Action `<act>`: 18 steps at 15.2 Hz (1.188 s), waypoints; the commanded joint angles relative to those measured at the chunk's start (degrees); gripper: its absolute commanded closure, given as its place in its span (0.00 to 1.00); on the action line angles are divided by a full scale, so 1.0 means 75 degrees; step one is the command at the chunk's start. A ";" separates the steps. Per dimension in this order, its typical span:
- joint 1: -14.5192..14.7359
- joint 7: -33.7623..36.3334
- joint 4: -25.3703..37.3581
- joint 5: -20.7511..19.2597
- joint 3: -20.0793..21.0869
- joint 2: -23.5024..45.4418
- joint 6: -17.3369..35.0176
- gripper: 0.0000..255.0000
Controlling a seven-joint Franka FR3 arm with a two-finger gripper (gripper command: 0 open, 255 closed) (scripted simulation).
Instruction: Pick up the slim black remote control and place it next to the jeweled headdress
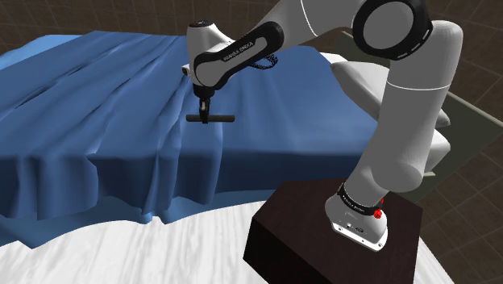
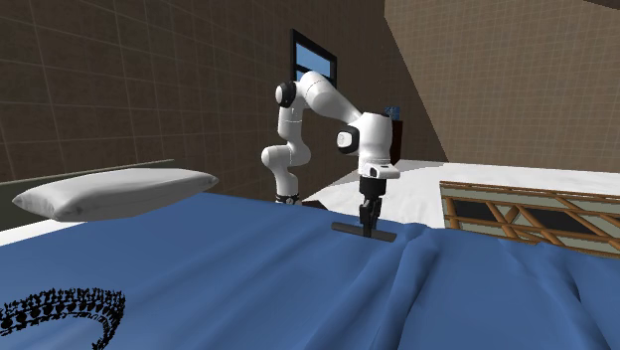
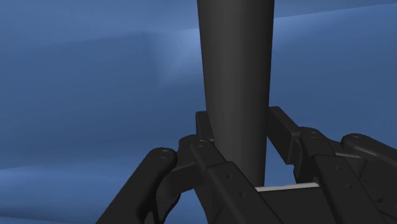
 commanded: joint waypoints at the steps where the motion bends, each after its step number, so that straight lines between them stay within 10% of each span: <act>1: -0.0013 -0.0003 -0.0010 -0.0005 -0.0016 0.0016 0.0000 1.00; 18: -0.0017 -0.0106 0.0531 0.0089 0.0017 -0.0523 -0.1077 1.00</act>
